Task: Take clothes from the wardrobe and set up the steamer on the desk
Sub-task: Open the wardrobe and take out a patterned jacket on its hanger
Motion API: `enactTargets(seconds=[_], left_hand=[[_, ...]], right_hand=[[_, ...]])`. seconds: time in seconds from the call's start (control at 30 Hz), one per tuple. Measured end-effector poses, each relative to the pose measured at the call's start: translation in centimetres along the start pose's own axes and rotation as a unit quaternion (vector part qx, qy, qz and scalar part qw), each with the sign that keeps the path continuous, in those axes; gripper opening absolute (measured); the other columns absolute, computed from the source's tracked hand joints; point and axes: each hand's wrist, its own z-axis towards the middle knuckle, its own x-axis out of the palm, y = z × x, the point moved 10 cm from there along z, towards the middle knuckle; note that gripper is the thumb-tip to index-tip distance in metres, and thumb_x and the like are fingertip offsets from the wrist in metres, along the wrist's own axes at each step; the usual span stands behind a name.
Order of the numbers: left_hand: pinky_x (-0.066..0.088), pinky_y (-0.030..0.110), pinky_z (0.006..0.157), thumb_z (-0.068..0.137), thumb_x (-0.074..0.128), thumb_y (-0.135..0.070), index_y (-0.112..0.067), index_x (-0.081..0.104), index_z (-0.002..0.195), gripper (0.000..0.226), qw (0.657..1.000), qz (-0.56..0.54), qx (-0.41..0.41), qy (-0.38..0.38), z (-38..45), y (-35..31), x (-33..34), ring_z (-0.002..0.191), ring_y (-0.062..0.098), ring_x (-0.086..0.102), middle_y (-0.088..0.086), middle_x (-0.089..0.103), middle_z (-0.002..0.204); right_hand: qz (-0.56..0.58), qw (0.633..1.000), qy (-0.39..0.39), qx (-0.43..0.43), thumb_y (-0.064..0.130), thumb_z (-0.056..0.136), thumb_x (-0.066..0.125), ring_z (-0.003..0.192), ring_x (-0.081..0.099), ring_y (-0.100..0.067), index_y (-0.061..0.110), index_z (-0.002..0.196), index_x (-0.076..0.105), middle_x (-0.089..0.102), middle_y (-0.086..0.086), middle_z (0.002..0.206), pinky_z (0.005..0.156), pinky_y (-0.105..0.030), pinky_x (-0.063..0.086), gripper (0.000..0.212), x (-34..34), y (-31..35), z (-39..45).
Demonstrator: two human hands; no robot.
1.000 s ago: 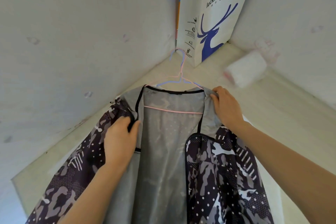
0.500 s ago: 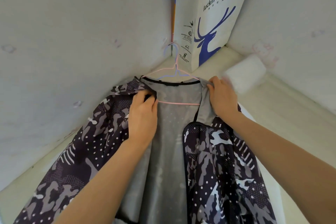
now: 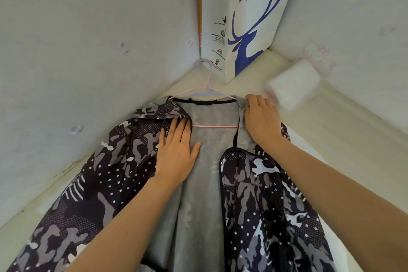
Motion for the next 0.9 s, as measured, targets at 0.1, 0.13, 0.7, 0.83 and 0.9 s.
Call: enactTargets(seconds=[0.1,0.13,0.7,0.83,0.9], left_hand=[[0.016,0.05,0.116,0.096,0.038,-0.042,-0.011,0.029,0.149,0.062,1.0,-0.012,-0.008,0.009,0.0,-0.2,-0.2,0.148,0.022,0.014,0.004,0.029,0.156],[0.016,0.05,0.117,0.097,0.042,-0.04,-0.011,0.027,0.149,0.062,1.0,-0.017,-0.011,0.015,-0.1,-0.3,-0.3,0.148,0.022,0.012,0.004,0.027,0.157],[0.02,0.044,0.118,0.099,0.038,-0.036,-0.02,0.012,0.154,0.062,0.998,-0.002,0.028,0.058,-13.7,0.6,-2.6,0.145,0.025,0.021,0.004,0.016,0.16],[0.026,0.043,0.116,0.097,0.045,-0.032,-0.014,0.025,0.151,0.06,0.997,-0.001,0.059,0.054,-17.9,0.6,-4.0,0.142,0.026,0.029,0.007,0.031,0.155],[0.03,0.043,0.114,0.095,0.05,-0.029,-0.01,0.033,0.147,0.058,0.996,-0.006,0.079,0.047,-20.2,0.4,-4.8,0.139,0.028,0.035,0.01,0.042,0.148]], right_hand=[[0.001,0.999,0.03,-0.017,0.014,0.091,0.05,0.111,0.054,-0.037,0.004,0.131,0.05,0.058,-0.016,0.126,0.093,-0.046,0.043,0.041,-0.1,0.8,-1.7],[-0.003,0.999,0.043,-0.02,0.016,0.092,0.048,0.12,0.049,-0.037,0.003,0.136,0.046,0.053,-0.017,0.134,0.1,-0.047,0.04,0.045,-0.2,1.1,-2.5],[0.011,0.982,0.187,0.019,0.03,0.102,0.03,0.147,0.009,-0.028,0.009,0.152,0.016,0.014,-0.01,0.16,0.119,-0.045,0.012,0.057,-3.8,6.4,-21.7],[0.013,0.979,0.199,0.049,0.03,0.102,0.03,0.148,0.007,-0.028,0.01,0.153,0.012,0.013,-0.009,0.16,0.12,-0.046,0.012,0.057,-5.9,7.9,-27.1],[0.016,0.978,0.197,0.069,0.028,0.102,0.033,0.147,0.011,-0.029,0.009,0.152,0.016,0.018,-0.011,0.158,0.119,-0.046,0.017,0.056,-7.3,8.6,-30.0]])
